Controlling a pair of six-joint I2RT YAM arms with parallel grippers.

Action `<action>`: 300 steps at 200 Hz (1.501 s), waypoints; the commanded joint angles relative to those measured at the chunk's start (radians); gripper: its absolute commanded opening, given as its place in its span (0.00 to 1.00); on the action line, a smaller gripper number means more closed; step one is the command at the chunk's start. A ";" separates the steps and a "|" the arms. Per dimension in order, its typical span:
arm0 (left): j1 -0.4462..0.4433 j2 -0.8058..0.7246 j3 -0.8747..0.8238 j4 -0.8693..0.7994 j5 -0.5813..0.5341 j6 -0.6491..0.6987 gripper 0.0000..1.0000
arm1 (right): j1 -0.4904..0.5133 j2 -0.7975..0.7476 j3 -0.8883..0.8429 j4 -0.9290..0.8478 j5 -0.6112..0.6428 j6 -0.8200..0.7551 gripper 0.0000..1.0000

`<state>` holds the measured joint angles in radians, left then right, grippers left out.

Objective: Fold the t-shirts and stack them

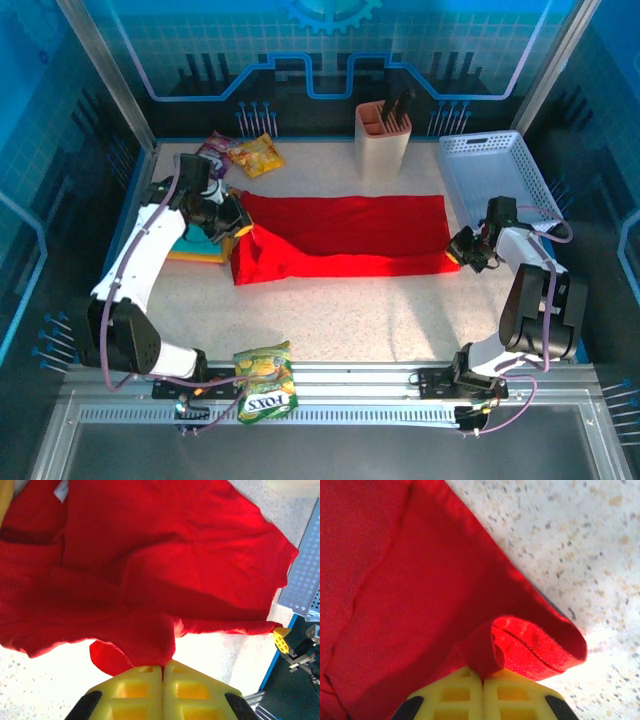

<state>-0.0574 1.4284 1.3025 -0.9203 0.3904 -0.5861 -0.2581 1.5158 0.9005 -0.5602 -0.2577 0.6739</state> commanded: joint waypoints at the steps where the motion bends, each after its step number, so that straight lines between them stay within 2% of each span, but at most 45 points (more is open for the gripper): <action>1: 0.020 0.040 0.058 0.030 0.003 0.044 0.00 | 0.000 0.024 0.045 0.018 -0.021 0.020 0.00; 132: 0.041 0.250 0.155 0.084 0.002 0.084 0.00 | 0.031 0.212 0.184 0.049 -0.046 0.044 0.00; 246: 0.050 0.387 0.246 0.096 -0.008 0.093 0.00 | 0.036 0.270 0.232 0.052 -0.023 0.049 0.00; 271: 0.051 0.407 0.266 0.087 -0.026 0.099 0.00 | 0.038 0.281 0.236 0.058 -0.026 0.052 0.02; 300: 0.054 0.424 0.292 0.075 -0.035 0.106 0.00 | 0.038 0.274 0.232 0.075 -0.036 0.056 0.11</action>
<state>-0.0158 1.8347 1.5429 -0.8299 0.3721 -0.5133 -0.2337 1.7817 1.1072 -0.5034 -0.2893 0.7162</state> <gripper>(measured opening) 0.059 0.070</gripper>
